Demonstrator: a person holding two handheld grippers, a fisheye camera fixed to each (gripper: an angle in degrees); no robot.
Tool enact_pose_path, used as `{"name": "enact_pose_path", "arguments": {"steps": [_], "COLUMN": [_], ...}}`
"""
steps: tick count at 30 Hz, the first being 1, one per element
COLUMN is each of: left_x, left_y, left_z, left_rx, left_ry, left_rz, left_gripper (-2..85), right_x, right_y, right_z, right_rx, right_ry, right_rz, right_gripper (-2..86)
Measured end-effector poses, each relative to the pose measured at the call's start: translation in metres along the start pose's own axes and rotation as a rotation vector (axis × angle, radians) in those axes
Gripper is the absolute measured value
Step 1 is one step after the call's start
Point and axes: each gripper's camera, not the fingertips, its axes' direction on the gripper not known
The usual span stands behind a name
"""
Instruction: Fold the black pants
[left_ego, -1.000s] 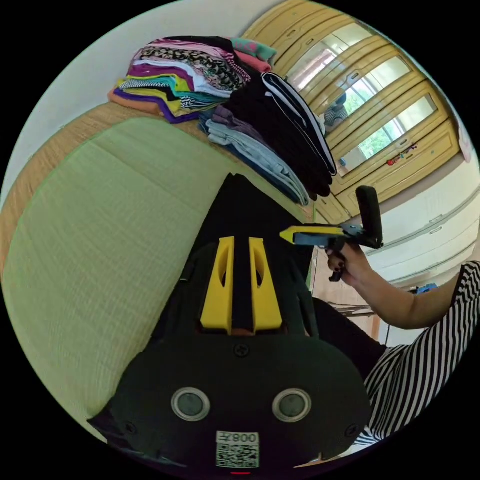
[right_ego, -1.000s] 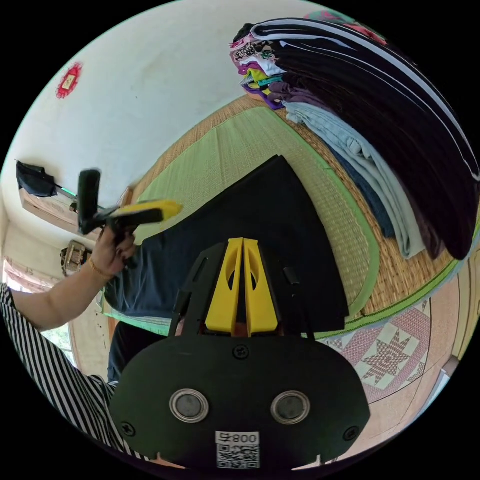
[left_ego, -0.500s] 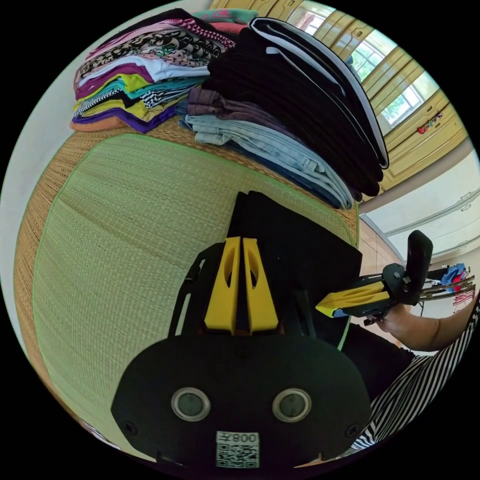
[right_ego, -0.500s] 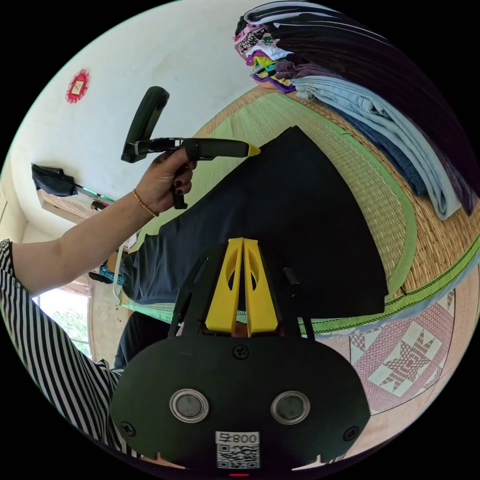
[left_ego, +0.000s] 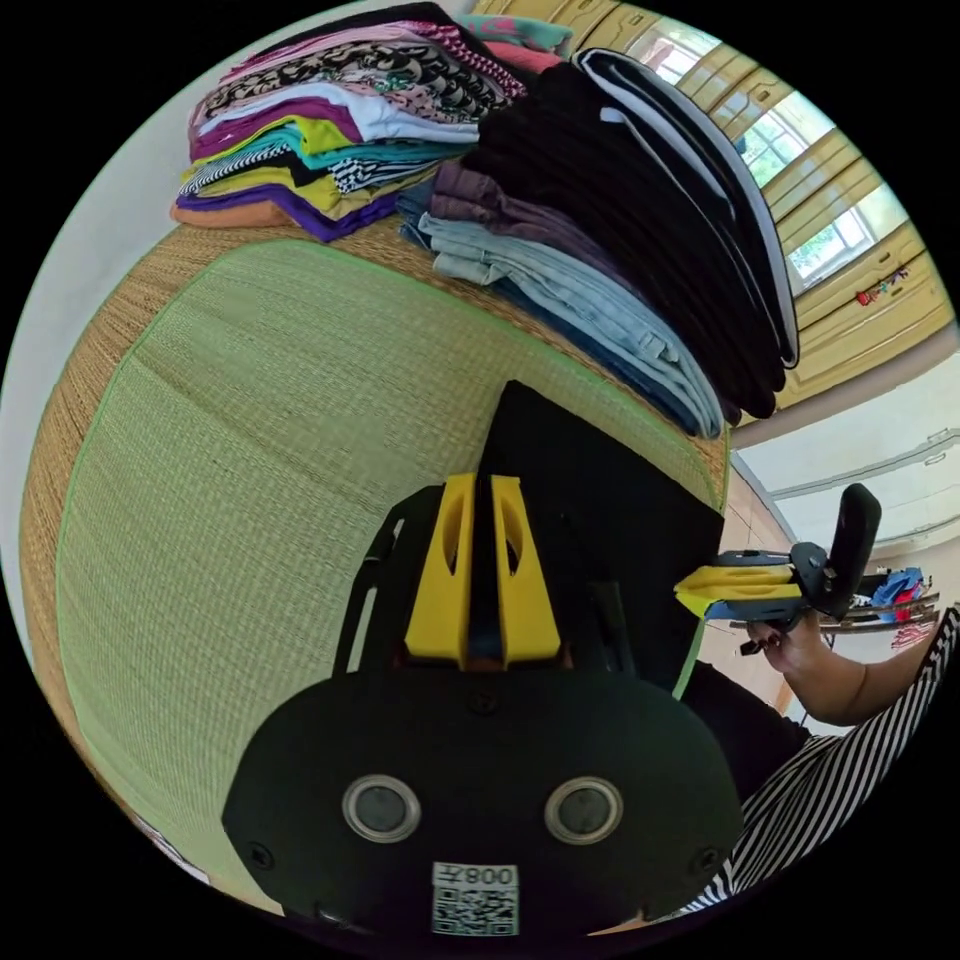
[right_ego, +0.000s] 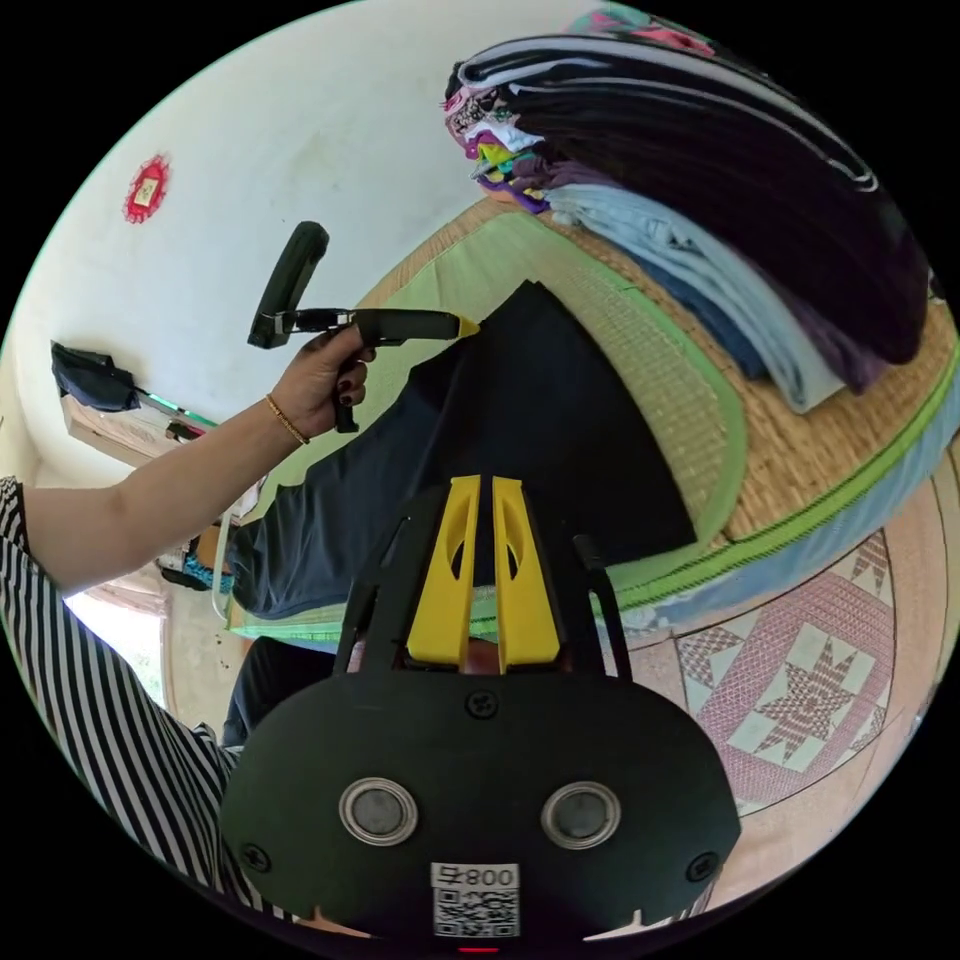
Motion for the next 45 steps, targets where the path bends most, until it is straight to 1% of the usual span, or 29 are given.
{"name": "enact_pose_path", "arguments": {"steps": [2, 7, 14, 17, 20, 23, 27, 29, 37, 45], "left_x": [0.002, 0.002, 0.013, 0.015, 0.016, 0.010, 0.000, -0.004, -0.013, -0.033], "left_y": [-0.013, -0.042, -0.065, -0.069, -0.074, -0.078, -0.077, -0.076, -0.067, -0.037], "left_z": [-0.001, 0.010, 0.013, 0.012, 0.011, 0.006, -0.006, -0.016, -0.039, -0.091], "left_rx": [0.001, -0.043, -0.078, -0.078, -0.101, -0.107, -0.068, -0.053, -0.077, -0.016], "left_ry": [0.007, 0.005, -0.037, -0.067, -0.028, 0.011, 0.108, 0.143, 0.125, 0.161], "left_rz": [0.023, 0.026, 0.103, 0.131, 0.152, 0.124, 0.076, 0.075, 0.117, 0.131], "left_gripper": [6.4, 7.6, 7.2, 6.3, 3.9, 2.9, 2.3, 2.1, 2.1, 2.1], "right_x": [0.000, -0.001, -0.018, -0.016, -0.014, -0.009, -0.004, 0.004, 0.006, -0.011], "right_y": [0.005, 0.009, 0.008, 0.009, 0.011, 0.012, 0.010, 0.010, 0.009, 0.005], "right_z": [-0.014, -0.021, -0.018, -0.006, -0.009, -0.011, -0.015, -0.018, -0.030, -0.053], "right_rx": [0.024, 0.020, 0.030, -0.043, -0.022, -0.004, -0.019, -0.025, 0.015, 0.094], "right_ry": [0.100, 0.266, 0.354, 0.399, 0.363, 0.303, 0.252, 0.168, 0.106, 0.036], "right_rz": [0.007, 0.010, -0.029, -0.038, -0.034, 0.000, 0.031, 0.068, 0.107, 0.084], "right_gripper": [6.2, 7.7, 8.0, 8.3, 8.0, 6.9, 5.0, 3.6, 2.3, 2.1]}}
